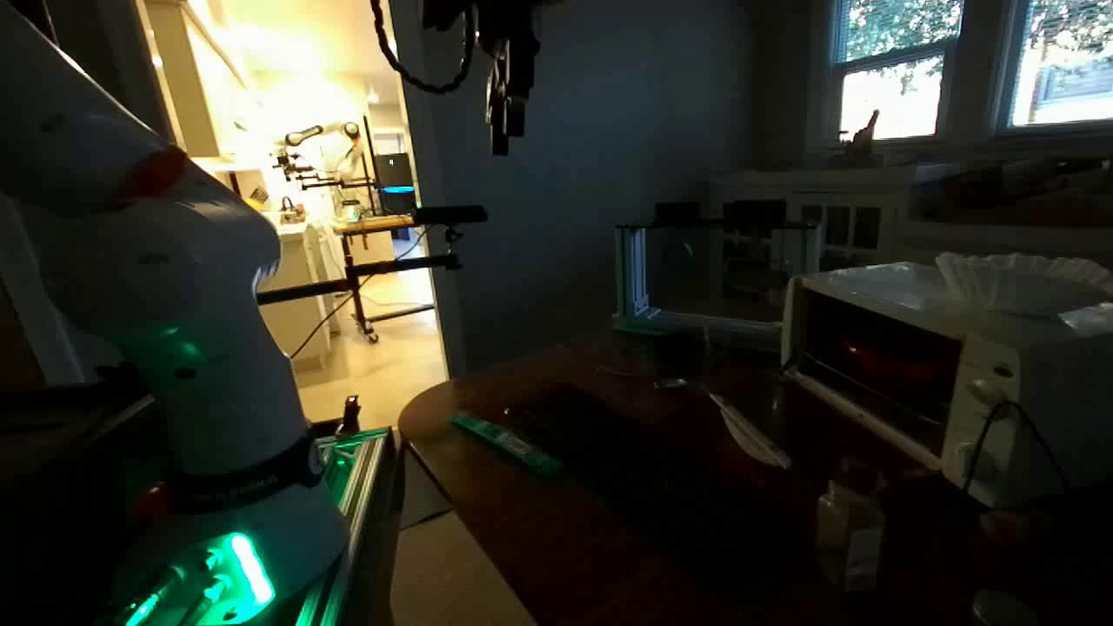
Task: Pick up the spoon and use it to move the red bowl in the microwave closer
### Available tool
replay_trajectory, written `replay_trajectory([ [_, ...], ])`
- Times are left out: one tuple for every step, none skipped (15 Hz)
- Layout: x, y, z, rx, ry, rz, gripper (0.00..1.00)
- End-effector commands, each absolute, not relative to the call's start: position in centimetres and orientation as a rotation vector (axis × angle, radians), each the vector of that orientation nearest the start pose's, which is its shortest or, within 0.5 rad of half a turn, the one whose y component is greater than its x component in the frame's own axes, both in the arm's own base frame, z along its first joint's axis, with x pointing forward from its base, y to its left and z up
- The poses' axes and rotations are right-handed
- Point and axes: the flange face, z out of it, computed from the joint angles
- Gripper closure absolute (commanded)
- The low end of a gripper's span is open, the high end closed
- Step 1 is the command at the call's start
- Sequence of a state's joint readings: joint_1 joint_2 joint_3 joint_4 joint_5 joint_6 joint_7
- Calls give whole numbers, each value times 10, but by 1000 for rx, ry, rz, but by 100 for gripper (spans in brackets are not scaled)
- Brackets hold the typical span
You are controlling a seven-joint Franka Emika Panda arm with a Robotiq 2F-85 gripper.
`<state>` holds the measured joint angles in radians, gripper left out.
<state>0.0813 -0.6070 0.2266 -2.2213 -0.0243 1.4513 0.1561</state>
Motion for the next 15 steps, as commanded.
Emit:
replay_trajectory([
  [327,120,580,-3315,-166,233,0],
  [327,120,580,-3315,-166,233,0],
  [327,120,580,-3315,-166,233,0],
  [327,120,580,-3315,-166,233,0],
  [327,120,580,-3315,-166,233,0],
  [328,127,576,-3301,-144,223,0],
  [331,137,569,-3296,-54,188,0],
  [334,145,563,-3292,44,150,0],
  [338,156,556,-3249,125,102,0],
  [342,167,549,-3217,212,86,0],
  [346,179,539,-3188,293,75,0],
  [348,187,530,-3159,373,70,0],
  [350,195,519,-3125,447,71,0],
  [351,199,508,-3093,520,57,0],
  [353,202,497,-3065,595,39,0],
])
